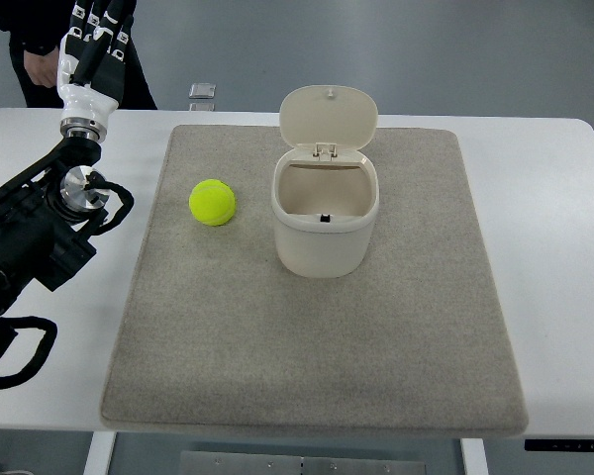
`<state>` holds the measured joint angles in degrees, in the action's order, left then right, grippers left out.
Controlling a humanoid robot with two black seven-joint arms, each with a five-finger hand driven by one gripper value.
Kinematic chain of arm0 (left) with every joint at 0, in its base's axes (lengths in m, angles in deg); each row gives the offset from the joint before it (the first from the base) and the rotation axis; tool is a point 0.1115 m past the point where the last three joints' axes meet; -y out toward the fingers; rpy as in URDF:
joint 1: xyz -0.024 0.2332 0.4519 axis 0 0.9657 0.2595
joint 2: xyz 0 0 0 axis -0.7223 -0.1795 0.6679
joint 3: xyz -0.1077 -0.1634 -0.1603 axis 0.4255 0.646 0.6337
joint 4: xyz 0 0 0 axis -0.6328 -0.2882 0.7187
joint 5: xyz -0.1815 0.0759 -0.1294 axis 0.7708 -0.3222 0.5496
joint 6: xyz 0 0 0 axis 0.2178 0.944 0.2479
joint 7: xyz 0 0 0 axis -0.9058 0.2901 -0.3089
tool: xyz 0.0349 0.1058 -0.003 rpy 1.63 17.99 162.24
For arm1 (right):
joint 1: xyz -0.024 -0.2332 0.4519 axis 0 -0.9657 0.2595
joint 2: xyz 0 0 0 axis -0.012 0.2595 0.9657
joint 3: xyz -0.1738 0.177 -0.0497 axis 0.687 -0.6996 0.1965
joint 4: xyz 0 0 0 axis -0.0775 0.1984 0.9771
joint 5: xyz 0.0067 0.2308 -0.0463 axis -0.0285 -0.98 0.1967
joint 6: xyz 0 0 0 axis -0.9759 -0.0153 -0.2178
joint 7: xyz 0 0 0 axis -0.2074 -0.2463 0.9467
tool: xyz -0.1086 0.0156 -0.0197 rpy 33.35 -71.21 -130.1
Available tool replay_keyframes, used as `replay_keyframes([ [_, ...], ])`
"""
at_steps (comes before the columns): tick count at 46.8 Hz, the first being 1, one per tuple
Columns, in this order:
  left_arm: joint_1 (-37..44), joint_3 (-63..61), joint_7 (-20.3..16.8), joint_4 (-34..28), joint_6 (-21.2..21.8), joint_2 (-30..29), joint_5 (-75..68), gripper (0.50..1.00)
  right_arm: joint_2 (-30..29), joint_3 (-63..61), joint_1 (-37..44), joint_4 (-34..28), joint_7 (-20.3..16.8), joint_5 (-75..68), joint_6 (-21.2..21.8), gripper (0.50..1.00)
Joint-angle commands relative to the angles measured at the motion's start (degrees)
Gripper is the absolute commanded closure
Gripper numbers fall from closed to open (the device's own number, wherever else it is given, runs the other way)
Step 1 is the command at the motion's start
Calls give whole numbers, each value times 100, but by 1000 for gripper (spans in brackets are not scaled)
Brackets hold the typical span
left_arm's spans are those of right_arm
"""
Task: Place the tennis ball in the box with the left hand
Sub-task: 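Swing the left hand forward over the mat toward the tennis ball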
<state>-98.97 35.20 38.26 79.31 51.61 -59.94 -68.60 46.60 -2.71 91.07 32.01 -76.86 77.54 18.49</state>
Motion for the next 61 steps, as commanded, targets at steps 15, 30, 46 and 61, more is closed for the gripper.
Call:
replay_keyframes([
  [15, 1, 8, 0, -9, 88, -9, -9, 512, 0, 0, 0, 0, 2, 0, 0, 597],
  [30, -7, -115, 0, 35, 80, -53, -106, 512, 0, 0, 0, 0, 2, 0, 0, 599],
  [46, -113, -923, 0, 53, -43, -193, -132, 523, 0, 0, 0, 0, 2, 0, 0, 597],
  [61, -473, -2584, 0, -9, -298, -624, -141, 525, 0, 0, 0, 0, 2, 0, 0, 599],
])
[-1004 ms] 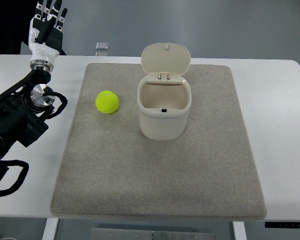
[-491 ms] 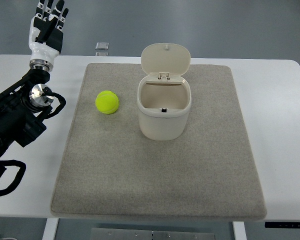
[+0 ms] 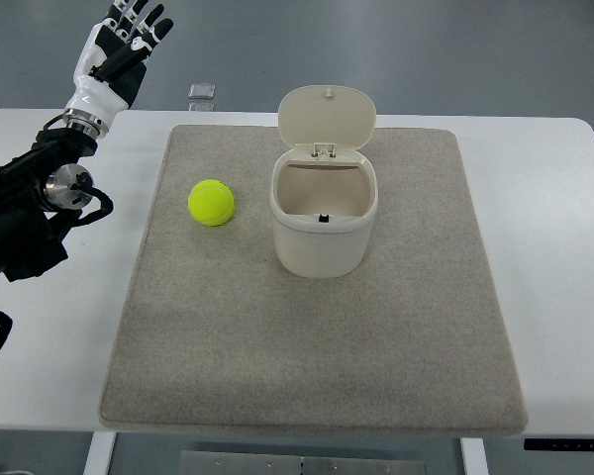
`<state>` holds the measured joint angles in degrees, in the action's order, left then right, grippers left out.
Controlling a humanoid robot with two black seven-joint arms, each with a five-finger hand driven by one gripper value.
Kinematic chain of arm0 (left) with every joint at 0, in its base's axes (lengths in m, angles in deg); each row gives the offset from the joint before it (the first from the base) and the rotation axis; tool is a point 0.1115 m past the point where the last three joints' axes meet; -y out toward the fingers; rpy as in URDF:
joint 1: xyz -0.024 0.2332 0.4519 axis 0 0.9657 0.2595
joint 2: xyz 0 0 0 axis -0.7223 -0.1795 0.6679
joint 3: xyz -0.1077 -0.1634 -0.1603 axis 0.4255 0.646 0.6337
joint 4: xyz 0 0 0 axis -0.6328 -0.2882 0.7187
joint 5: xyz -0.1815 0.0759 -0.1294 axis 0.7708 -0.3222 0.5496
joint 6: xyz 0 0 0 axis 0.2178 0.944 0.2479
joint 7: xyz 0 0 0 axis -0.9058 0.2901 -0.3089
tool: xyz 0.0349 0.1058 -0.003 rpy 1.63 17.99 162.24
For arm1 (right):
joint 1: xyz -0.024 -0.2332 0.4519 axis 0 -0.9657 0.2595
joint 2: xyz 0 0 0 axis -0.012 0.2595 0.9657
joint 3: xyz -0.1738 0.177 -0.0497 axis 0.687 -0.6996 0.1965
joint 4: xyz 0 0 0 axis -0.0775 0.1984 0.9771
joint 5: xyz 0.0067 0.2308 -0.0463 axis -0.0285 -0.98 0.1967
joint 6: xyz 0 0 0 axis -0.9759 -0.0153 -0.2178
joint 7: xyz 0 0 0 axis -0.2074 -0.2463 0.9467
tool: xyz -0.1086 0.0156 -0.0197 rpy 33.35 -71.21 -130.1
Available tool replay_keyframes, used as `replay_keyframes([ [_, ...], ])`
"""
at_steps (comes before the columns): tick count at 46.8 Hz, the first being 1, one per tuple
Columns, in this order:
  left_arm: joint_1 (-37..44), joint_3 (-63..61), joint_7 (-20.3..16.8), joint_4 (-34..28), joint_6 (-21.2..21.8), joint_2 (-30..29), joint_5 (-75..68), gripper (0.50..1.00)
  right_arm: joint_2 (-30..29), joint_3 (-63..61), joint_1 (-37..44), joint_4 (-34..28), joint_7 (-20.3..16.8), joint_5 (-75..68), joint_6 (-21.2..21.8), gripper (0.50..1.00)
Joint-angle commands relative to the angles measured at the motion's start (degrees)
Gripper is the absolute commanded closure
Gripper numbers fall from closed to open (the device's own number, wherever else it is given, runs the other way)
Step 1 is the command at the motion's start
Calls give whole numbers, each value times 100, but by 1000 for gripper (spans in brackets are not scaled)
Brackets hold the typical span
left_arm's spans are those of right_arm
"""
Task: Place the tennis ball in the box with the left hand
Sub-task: 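Swing the left hand forward over the mat toward the tennis ball, then lower the left hand beside the yellow-green tennis ball, fingers pointing down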
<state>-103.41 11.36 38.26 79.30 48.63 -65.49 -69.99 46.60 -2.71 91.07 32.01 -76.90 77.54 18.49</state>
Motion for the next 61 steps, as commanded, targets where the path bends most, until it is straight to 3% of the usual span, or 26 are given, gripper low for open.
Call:
replay_keyframes([
  [1, -29, -271, 0, -8, 0, -86, -2, 525, 0, 0, 0, 0, 6, 0, 0, 599],
  [19, -301, -2090, 0, -8, -202, -113, -379, 523, 0, 0, 0, 0, -3, 0, 0, 597],
  [29, -600, -3084, 0, -25, -606, -279, -950, 523, 0, 0, 0, 0, -3, 0, 0, 597],
  [43, -670, -3163, 0, -8, -800, -631, -2945, 523, 0, 0, 0, 0, -3, 0, 0, 597],
  [61, -784, -3181, 0, 10, -764, -702, -4079, 525, 0, 0, 0, 0, -3, 0, 0, 599],
])
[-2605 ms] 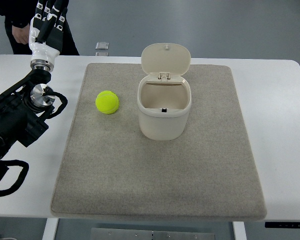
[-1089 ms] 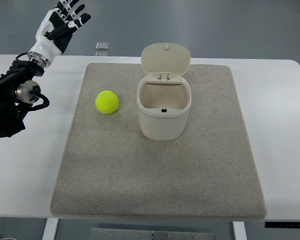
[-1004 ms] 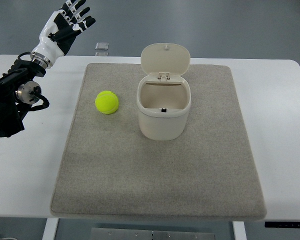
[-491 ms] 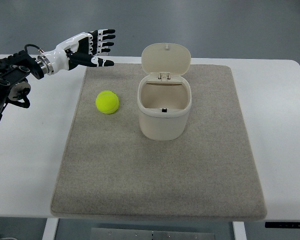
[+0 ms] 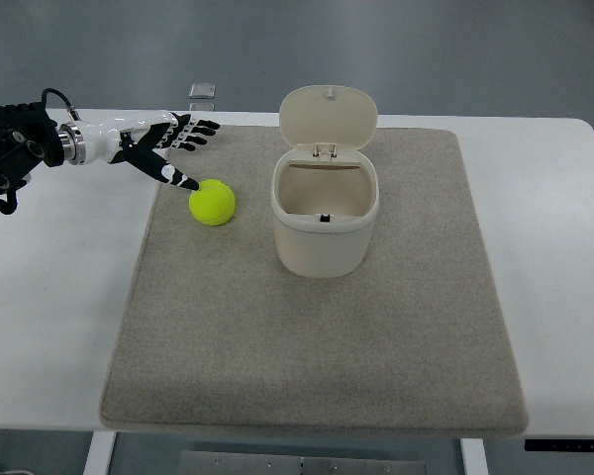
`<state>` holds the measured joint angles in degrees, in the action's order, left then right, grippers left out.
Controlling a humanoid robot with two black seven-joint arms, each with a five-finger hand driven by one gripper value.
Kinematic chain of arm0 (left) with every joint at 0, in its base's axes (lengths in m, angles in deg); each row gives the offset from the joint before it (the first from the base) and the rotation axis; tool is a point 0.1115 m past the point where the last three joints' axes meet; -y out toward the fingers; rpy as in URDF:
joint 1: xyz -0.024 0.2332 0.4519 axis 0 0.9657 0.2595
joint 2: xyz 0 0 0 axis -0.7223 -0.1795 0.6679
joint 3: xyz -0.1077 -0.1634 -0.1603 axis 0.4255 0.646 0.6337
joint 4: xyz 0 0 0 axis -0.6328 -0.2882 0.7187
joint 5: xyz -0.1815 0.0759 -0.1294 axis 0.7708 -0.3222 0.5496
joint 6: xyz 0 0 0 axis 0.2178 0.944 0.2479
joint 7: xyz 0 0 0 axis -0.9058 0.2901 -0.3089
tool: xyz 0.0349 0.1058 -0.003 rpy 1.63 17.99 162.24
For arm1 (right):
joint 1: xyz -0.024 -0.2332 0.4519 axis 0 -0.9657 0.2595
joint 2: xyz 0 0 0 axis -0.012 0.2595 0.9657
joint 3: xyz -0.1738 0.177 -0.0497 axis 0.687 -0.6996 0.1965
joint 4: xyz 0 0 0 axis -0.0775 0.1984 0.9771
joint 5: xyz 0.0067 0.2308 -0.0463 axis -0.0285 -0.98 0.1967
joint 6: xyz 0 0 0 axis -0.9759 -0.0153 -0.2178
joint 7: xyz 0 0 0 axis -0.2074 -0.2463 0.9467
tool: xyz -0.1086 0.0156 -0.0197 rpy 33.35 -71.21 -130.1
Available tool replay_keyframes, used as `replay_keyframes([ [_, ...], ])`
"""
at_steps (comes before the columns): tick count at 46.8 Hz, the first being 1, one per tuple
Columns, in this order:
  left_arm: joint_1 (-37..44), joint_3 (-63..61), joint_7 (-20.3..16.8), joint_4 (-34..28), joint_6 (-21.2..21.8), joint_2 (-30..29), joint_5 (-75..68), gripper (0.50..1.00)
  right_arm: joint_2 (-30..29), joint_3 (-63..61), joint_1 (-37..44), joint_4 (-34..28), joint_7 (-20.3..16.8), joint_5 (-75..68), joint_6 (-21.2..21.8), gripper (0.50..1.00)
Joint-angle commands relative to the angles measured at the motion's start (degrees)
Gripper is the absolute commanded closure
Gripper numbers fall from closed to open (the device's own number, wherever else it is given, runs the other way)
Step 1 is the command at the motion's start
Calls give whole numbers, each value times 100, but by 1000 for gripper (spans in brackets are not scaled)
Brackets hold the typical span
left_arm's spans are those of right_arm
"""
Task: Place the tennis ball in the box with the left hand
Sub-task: 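Lower the left hand beside the yellow-green tennis ball, fingers pointing down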
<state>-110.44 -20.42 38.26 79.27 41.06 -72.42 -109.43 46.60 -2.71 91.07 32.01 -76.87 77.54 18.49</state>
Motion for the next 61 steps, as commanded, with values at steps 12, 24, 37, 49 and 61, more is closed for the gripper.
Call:
replay_keyframes([
  [12, -319, -12, 0, 57, -25, -61, -760, 525, 0, 0, 0, 0, 2, 0, 0, 597],
  [24, -495, -3, 0, 110, -25, -61, -1217, 525, 0, 0, 0, 0, 3, 0, 0, 597],
  [37, -574, 14, 0, 312, -8, -149, -1173, 525, 0, 0, 0, 0, 3, 0, 0, 597],
  [49, -495, 85, 0, 242, 71, -149, -1138, 525, 0, 0, 0, 0, 3, 0, 0, 599],
  [61, -513, 94, 0, 268, 98, -132, -1121, 525, 0, 0, 0, 0, 3, 0, 0, 599],
])
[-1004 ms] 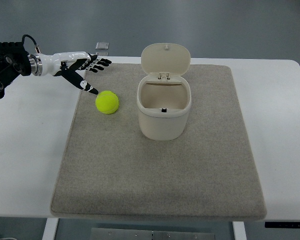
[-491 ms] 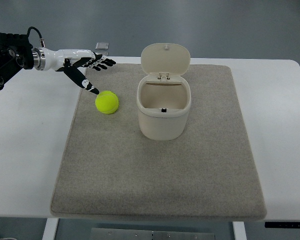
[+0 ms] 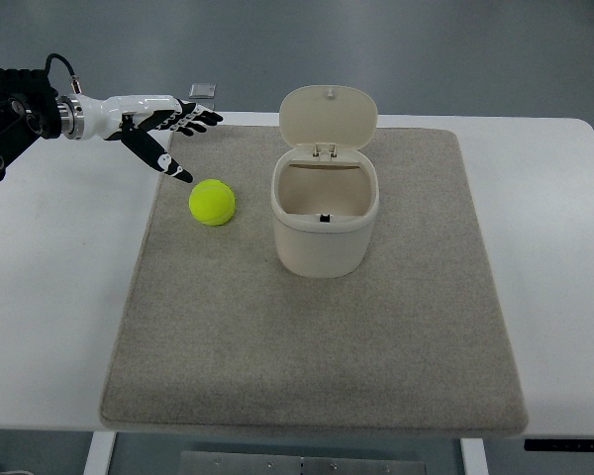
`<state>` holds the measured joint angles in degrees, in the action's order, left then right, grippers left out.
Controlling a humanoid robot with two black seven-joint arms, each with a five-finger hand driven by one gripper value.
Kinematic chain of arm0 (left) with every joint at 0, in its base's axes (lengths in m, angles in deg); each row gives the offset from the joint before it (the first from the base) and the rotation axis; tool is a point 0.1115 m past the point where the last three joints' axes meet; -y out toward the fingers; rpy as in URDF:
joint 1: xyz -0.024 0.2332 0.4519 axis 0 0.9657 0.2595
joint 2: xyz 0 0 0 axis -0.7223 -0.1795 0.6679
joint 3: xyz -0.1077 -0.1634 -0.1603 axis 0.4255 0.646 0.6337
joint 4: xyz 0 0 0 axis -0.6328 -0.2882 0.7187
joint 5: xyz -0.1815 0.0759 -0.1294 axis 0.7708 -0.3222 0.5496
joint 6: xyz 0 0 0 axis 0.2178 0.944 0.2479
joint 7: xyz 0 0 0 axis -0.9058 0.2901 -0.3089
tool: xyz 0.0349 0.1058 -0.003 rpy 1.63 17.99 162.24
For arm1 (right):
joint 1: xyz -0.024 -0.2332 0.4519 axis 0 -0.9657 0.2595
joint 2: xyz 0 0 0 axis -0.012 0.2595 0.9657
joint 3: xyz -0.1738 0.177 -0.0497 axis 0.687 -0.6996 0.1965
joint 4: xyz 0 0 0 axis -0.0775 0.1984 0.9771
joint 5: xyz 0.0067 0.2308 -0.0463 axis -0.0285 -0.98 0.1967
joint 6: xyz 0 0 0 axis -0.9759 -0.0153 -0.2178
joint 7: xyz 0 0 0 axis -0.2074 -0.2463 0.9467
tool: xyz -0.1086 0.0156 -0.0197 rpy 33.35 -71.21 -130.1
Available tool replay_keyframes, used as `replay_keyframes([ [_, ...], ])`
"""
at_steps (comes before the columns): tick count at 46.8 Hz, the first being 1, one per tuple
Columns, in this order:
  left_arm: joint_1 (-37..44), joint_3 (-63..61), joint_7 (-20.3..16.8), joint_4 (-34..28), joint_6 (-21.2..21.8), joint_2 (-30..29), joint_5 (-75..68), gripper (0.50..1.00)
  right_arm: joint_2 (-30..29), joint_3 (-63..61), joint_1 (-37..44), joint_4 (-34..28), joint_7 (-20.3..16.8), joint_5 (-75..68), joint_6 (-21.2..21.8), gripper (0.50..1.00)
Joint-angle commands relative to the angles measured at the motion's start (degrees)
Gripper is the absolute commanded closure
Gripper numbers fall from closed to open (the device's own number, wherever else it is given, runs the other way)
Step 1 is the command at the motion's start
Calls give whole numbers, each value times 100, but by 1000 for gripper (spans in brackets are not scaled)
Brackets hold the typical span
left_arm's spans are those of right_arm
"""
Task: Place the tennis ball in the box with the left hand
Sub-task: 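Lower the left hand beside the yellow-green tennis ball, fingers pointing down, then close the left hand's fingers around the tennis ball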
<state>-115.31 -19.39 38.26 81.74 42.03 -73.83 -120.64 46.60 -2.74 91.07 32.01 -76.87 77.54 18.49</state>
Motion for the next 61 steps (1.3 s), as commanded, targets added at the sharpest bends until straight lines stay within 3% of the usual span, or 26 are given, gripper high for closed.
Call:
replay_keyframes([
  [1, -34, -9, 0, 12, 0, 10, 0, 525, 0, 3, 0, 0, 3, 0, 0, 599],
  [16, -237, -140, 0, 100, -44, 36, -140, 525, 0, 3, 9, 0, 3, 0, 0, 599],
  [28, -491, -290, 0, 961, -35, -315, -483, 525, 0, 3, 0, 0, 3, 0, 0, 599],
  [39, -465, -325, 0, 1014, 0, -571, -1116, 531, 0, 3, 0, 0, 3, 0, 0, 597],
  [61, -404, -509, 0, 1375, 571, -544, -1371, 529, 0, 3, 0, 0, -6, 0, 0, 597],
])
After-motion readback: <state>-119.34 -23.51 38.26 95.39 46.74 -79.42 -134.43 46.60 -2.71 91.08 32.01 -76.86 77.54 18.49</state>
